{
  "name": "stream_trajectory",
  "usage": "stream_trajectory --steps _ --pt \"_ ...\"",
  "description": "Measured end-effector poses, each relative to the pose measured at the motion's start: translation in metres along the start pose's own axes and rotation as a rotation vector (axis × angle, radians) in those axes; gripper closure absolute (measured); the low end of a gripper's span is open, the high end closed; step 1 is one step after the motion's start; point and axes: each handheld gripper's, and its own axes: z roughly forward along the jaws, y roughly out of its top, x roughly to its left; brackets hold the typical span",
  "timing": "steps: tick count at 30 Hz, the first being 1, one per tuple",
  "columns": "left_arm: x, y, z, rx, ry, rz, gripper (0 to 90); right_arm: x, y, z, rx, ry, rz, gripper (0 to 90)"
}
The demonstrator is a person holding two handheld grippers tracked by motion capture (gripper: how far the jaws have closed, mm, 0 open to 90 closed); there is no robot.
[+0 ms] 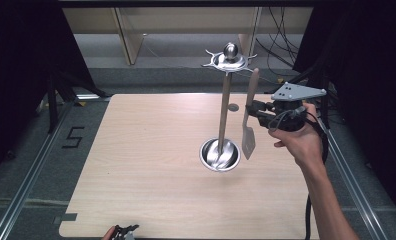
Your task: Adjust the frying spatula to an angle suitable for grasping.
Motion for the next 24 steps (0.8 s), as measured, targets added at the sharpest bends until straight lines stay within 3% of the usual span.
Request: stream_trajectory --steps 7,11,12,17,19,21,24 --pt "0.0 0.0 0.001 -0.002 -0.012 -0.001 15.0 -0.001 -0.001 0.0 -0.011 0.003 0.009 70.3" --pt "0.0 0.0 0.001 -0.001 0.002 0.002 15.0 -0.002 -0.003 -0.001 -0.012 0.0 0.019 68.1" --pt "0.0 0.0 0.001 -0.004 -0.014 -0.001 15.0 -0.002 -0.003 -0.001 -0.022 0.0 0.019 66.8" --pt "0.0 0.0 0.0 -0.001 -0.001 0.001 15.0 -0.002 -0.007 -0.006 -0.048 0.014 0.048 58.6" --pt "0.0 0.0 0.001 -0.004 -0.011 -0.001 15.0 -0.002 -0.009 -0.009 -0.046 0.007 0.043 56.1" --pt "0.0 0.0 0.001 -0.005 -0.004 0.0 15.0 0.0 -0.013 -0.01 -0.064 -0.007 0.072 53.5" --pt "0.0 0.0 0.001 -0.004 -0.002 -0.002 15.0 -0.002 -0.02 -0.013 -0.064 0.004 0.067 51.1"
